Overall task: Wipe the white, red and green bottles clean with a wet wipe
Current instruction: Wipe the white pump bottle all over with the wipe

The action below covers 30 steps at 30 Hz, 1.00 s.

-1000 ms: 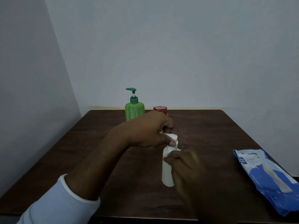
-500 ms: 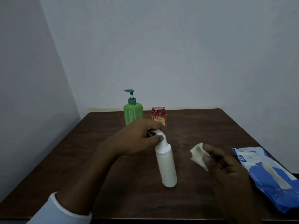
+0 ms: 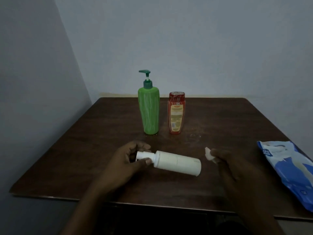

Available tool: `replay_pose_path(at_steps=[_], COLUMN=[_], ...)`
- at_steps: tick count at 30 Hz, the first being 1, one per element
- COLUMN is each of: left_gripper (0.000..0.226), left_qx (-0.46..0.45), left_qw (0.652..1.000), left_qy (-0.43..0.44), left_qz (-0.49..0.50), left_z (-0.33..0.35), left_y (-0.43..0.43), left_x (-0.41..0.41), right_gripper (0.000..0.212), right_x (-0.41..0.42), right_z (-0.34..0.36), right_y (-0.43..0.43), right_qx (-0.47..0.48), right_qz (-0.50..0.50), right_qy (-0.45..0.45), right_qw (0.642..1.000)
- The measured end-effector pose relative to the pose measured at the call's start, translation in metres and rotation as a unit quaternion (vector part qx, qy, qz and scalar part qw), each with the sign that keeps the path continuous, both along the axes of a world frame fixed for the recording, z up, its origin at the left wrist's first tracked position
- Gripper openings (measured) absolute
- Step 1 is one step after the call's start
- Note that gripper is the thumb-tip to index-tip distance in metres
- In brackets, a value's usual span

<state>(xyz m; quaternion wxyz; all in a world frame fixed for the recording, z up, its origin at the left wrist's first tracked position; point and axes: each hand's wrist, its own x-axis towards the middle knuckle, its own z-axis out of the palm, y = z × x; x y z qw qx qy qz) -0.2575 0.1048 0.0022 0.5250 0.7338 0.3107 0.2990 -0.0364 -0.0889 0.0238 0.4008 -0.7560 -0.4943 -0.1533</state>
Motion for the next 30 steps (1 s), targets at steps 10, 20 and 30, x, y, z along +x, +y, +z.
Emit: replay_pose_path(at_steps=[10, 20, 30], left_gripper=[0.035, 0.036, 0.04], left_qx=[0.017, 0.064, 0.087], left_qw=[0.999, 0.997, 0.995], left_qy=[-0.008, -0.025, -0.009], left_qz=[0.038, 0.04, 0.052], left_z=[-0.028, -0.036, -0.039], left_y=[-0.022, -0.029, -0.024], left_x=[0.004, 0.004, 0.006], right_gripper=[0.035, 0.04, 0.052], right_x=[-0.014, -0.082, -0.016], right_z=[-0.036, -0.048, -0.049], right_y=[0.019, 0.043, 0.018], right_qx=[-0.004, -0.075, -0.146], right_qz=[0.065, 0.172, -0.003], right_qy=[-0.068, -0.119, -0.034], right_qw=[0.996, 0.975, 0.989])
